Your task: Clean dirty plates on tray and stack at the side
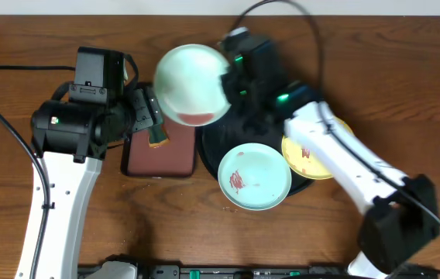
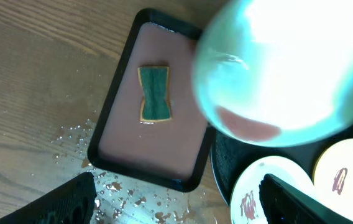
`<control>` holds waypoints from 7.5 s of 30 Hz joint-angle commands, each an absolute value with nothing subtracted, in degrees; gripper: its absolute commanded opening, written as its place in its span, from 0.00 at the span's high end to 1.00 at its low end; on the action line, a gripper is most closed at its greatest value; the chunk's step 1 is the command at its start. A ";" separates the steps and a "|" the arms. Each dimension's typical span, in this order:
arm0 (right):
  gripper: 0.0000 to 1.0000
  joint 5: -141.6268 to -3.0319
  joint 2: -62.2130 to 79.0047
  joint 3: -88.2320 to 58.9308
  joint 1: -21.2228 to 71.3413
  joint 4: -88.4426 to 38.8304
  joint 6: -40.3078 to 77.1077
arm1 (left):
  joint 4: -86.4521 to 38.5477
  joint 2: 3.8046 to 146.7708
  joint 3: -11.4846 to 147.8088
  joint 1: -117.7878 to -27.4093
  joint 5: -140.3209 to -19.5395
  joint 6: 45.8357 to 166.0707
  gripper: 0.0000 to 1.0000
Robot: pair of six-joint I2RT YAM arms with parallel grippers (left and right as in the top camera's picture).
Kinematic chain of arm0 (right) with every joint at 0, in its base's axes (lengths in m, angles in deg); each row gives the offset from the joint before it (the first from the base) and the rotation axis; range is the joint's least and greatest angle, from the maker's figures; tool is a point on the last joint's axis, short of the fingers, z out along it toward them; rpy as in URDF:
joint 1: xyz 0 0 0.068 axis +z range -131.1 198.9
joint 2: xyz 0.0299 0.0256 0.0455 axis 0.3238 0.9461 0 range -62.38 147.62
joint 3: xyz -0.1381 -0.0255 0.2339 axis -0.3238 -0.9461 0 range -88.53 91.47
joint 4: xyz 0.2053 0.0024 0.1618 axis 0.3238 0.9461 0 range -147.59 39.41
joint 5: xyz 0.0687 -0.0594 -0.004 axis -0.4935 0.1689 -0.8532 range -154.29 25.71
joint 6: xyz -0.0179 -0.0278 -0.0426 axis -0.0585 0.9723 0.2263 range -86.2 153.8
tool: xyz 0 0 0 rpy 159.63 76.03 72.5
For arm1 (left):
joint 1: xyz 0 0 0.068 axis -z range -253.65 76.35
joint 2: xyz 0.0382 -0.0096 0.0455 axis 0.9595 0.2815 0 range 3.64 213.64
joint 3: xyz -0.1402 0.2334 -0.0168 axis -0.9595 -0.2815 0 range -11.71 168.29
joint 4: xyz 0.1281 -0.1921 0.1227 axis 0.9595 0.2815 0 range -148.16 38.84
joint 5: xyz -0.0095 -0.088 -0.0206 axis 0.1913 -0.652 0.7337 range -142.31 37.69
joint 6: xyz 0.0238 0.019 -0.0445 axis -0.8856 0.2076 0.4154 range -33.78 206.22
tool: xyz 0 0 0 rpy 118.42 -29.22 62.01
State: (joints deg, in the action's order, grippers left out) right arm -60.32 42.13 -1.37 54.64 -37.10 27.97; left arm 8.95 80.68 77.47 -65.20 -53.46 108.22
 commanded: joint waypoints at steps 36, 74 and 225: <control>0.99 -13.68 44.12 -1.35 72.24 -59.79 54.25 | 9.22 80.48 78.02 -65.37 -53.18 107.65 0.14; 0.99 -77.28 43.01 -1.39 33.14 -24.51 6.86 | 9.22 80.48 78.02 -65.37 -53.18 107.65 0.14; 0.99 -10.07 41.89 -3.82 73.59 -63.68 60.67 | 9.30 80.48 77.98 -65.37 -53.64 107.87 0.14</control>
